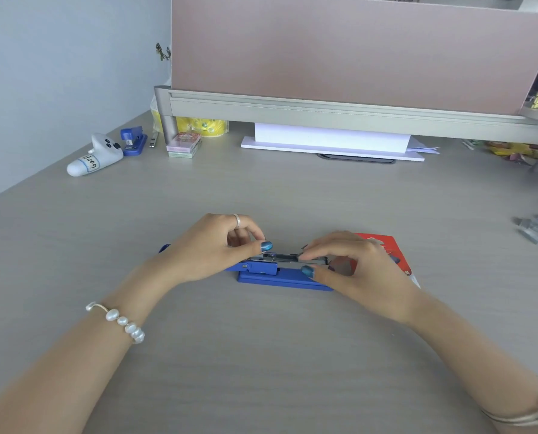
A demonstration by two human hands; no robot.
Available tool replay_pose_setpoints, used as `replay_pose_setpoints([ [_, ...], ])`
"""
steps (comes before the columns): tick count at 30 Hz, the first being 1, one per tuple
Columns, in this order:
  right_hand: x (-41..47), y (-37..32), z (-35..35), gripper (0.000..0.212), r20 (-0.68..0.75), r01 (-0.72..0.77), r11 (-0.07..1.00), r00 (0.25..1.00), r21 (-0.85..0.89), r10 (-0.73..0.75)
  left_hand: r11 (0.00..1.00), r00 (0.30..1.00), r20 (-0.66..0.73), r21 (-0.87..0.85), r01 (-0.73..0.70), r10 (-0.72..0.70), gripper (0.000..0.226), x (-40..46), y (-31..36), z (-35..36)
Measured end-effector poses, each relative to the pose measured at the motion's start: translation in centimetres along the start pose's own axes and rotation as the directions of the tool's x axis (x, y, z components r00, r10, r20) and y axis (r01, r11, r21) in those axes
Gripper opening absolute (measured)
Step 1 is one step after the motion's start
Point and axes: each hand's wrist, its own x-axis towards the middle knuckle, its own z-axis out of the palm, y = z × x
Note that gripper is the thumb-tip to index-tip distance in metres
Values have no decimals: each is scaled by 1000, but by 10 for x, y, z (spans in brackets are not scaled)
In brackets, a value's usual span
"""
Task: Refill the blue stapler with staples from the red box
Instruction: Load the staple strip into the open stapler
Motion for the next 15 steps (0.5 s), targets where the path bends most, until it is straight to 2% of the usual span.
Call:
replay_pose_setpoints([
  [3, 2, 3, 5, 25, 76, 45, 996, 996, -75, -40, 1000, 999, 49, -5, 15, -15, 23, 0, -1, -4],
  [7, 1, 4, 4, 24, 83, 18, 996, 997, -87, -10, 988, 949, 279, 83, 127, -145, 56, -4, -9, -31],
  [11, -2, 2, 1, 29, 78, -65, 997, 995, 32, 62, 965, 913, 331, 181, 188, -239, 42, -10, -24, -56],
  [13, -3, 1, -2, 40, 75, -113, 990, 992, 85, 106, 964, 907, 330, 147, 223, -260, 33, -13, -30, -63],
  [15, -3, 3, -3, 49, 80, -114, 992, 991, 61, 109, 964, 912, 312, 97, 250, -267, 28, -14, -32, -67],
])
